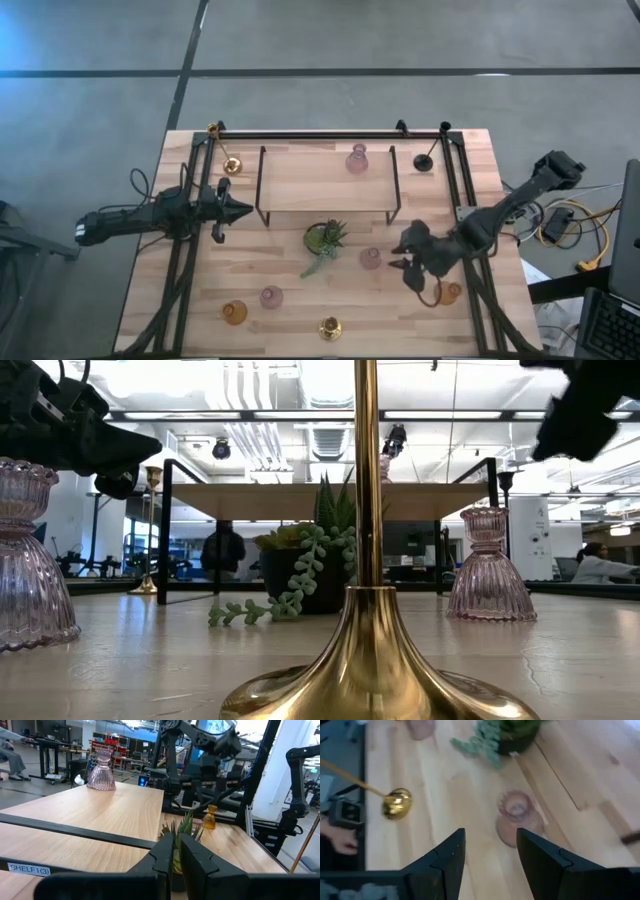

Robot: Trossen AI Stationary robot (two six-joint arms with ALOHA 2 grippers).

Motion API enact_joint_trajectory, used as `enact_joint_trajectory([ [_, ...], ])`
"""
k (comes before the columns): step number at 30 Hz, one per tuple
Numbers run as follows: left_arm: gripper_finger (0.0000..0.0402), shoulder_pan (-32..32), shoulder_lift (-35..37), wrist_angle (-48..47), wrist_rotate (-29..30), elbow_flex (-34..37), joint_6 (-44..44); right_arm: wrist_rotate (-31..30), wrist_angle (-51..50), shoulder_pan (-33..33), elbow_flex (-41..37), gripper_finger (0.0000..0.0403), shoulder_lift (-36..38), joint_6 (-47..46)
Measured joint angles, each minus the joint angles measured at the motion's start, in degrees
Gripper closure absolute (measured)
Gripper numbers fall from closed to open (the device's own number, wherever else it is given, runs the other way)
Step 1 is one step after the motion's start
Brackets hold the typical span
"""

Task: Pick & Place candle stick holders
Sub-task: Put the right purple glass candle holder on the shelf

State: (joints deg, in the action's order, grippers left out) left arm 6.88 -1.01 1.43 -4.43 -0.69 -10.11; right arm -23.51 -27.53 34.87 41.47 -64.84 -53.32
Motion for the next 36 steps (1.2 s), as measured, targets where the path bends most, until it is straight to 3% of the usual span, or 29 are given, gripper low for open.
enact_joint_trajectory([
  [9,0.0367,0.0,0.0,0.0,0.0,0.0,0.0,-3.1,2.7,2.9,-5.3,0.0229,-6.1,-11.5],
  [15,0.0367,0.0,0.0,0.0,0.0,0.0,0.0,-4.5,7.2,2.9,-6.0,0.0198,-12.3,-7.9],
  [25,0.0367,0.0,0.0,0.0,0.0,0.0,0.0,-12.6,10.3,2.8,-4.5,0.0128,-18.0,-5.3],
  [36,0.0367,0.0,0.0,0.0,0.0,0.0,0.0,-14.3,17.6,0.2,-4.2,0.015,-22.1,-0.5],
])
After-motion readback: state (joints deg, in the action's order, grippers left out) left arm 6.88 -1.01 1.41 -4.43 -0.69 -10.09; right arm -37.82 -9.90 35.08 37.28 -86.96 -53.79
